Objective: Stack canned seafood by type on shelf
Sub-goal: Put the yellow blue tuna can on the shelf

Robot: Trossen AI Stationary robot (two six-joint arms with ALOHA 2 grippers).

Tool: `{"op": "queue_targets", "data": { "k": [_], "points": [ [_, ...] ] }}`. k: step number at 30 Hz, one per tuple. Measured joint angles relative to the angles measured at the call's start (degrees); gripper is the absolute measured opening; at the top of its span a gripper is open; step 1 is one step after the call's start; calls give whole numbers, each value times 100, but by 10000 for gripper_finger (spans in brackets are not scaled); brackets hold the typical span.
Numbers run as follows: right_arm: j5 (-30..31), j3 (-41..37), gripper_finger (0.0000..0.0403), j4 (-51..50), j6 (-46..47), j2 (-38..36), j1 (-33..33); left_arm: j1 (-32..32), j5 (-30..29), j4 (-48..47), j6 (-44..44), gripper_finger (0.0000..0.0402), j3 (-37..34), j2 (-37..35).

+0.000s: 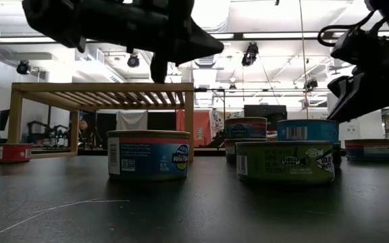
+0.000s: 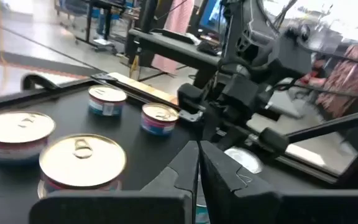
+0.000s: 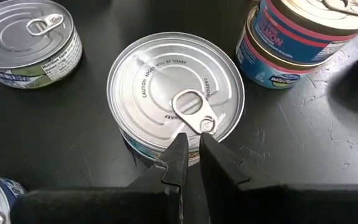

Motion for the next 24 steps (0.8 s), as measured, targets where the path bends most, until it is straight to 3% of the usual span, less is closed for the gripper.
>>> {"op": "queue_targets", "data": {
  "k": [7,12,19,24],
  "points": [
    [-63,-17,33,-88,-89,19,0,-3,100,-299,-1428,0,-49,22],
    [-129,-57,33,-147,-154,103,0,-14,76,-378,-1672,12,143,254],
    [-66,-66,33,-77,-217,153,0,-19,103,-499,-1324,90,927,808],
    [-39,-66,33,-49,-329,162,0,-13,107,-1532,-1244,159,1601,1126]
  ]
}}
